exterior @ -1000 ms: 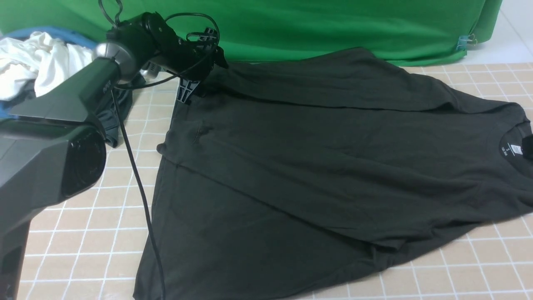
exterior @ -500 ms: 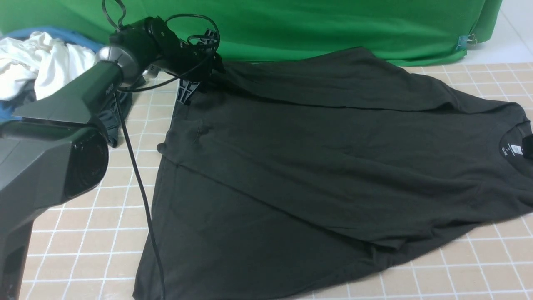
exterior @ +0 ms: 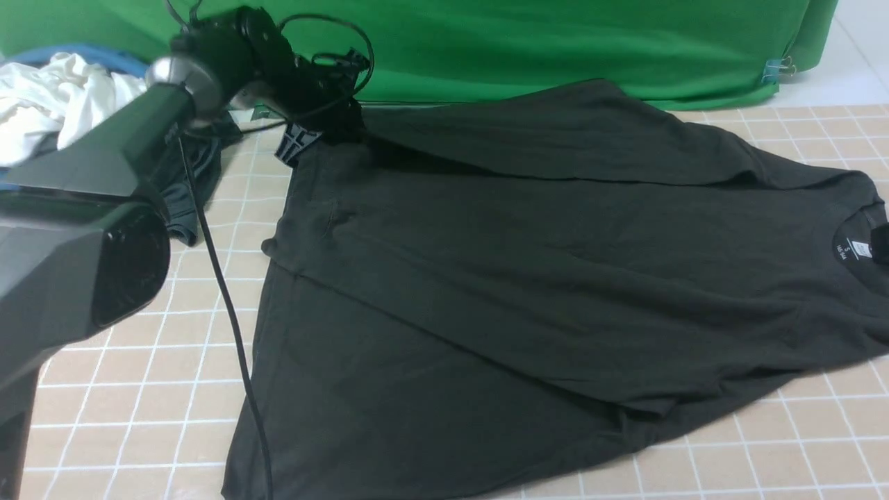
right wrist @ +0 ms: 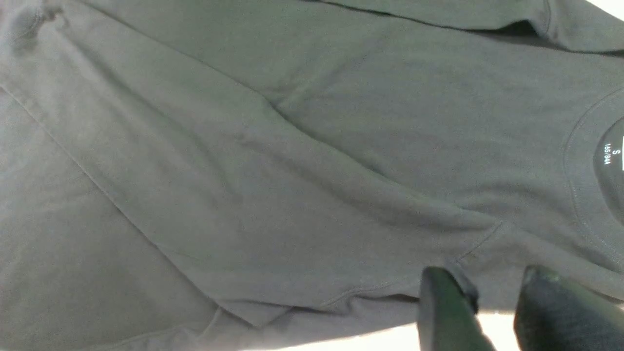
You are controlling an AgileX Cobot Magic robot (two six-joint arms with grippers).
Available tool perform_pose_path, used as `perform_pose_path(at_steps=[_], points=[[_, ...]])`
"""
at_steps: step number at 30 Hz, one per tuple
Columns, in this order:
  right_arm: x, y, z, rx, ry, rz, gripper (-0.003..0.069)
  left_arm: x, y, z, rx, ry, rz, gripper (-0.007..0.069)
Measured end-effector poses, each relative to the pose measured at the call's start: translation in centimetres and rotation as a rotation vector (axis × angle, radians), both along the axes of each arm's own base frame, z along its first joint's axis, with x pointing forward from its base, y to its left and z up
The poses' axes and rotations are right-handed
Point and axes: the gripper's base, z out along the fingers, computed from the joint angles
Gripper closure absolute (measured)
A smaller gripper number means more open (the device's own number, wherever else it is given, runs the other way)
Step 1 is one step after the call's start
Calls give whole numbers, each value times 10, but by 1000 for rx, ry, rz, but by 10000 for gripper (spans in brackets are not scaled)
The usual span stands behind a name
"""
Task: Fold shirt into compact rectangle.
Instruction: 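Fold the left side of the dark shirt inward over its body with the left gripper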
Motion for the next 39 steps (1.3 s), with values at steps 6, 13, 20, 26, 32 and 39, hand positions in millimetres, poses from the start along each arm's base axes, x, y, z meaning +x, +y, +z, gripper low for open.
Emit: perform_pose_path(at_steps=[6, 13, 20, 26, 32, 39], points=[[0, 0, 0, 0, 4, 1, 424, -19, -4, 54, 28, -13, -49, 604], [-3, 1, -3, -13, 40, 23, 592, -59, -25, 99, 264, 62, -164, 604], [-4, 1, -4, -28, 55, 39, 627, -99, -79, 128, 368, 19, -326, 604], [-5, 1, -5, -31, 69, 45, 627, -128, -87, 103, 418, 147, -407, 604], [-6, 1, -5, -31, 79, 47, 627, -157, -68, 83, 524, 265, -422, 604], [-6, 1, -5, -34, 82, 49, 627, -180, -56, 80, 550, 311, -446, 604]])
